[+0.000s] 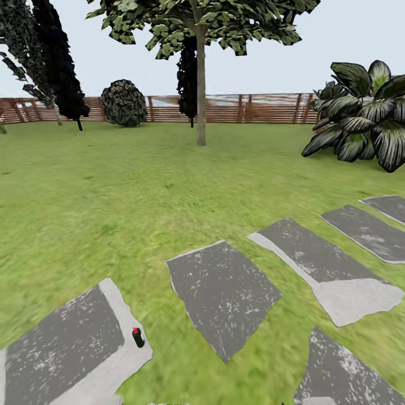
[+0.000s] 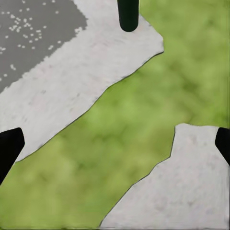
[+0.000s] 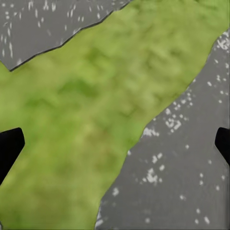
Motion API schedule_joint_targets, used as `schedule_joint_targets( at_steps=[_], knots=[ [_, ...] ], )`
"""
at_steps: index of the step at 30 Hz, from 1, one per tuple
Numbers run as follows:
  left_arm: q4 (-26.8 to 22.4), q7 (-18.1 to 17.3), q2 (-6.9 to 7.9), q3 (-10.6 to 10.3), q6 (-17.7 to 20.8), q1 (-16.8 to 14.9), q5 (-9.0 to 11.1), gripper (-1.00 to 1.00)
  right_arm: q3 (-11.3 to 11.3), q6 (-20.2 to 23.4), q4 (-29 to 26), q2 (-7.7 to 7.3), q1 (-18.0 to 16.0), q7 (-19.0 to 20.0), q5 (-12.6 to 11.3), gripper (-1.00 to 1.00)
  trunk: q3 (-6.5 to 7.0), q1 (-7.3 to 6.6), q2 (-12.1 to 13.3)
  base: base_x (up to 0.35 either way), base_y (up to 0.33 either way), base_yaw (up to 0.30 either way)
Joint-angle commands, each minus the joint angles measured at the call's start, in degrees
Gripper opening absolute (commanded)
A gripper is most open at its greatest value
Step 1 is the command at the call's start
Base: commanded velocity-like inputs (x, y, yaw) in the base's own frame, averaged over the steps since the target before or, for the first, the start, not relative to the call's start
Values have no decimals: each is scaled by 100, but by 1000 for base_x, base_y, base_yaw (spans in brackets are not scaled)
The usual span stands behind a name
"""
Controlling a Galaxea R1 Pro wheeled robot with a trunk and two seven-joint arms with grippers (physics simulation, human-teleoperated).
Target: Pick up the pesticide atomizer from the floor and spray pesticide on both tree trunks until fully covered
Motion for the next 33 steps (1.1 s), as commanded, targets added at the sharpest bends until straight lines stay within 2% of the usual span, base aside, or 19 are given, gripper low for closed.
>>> schedule_joint_targets(
  at_steps=[1,14,18,19,21,25,33],
  knots=[
    [6,2,-1,18,-20,-6,-1,100,3,-18,4,-1,-3,-2,1,100,-6,1,1,1,-275,277],
    [-12,287,9,29,-10,-7,13,100,3,-18,4,-1,-3,-3,1,100,-31,1,1,13,-282,277],
    [-16,298,29,219,-13,-7,110,100,3,-18,4,-1,-3,1,3,100,-39,1,1,80,-288,277],
    [-26,291,77,349,-16,-8,148,100,3,-18,4,-1,-3,-1,2,100,-40,1,1,87,-288,277],
    [-36,263,172,458,-18,-10,172,100,3,-18,4,-1,-3,0,2,100,-44,1,1,90,-288,277],
    [-52,233,339,562,-20,-13,202,100,3,-18,4,-1,-3,-4,1,100,-51,1,1,93,-288,277],
    [-48,217,357,589,-20,-13,210,100,2,-18,4,-1,-3,-2,6,100,-66,1,1,95,-288,277]
  ],
)
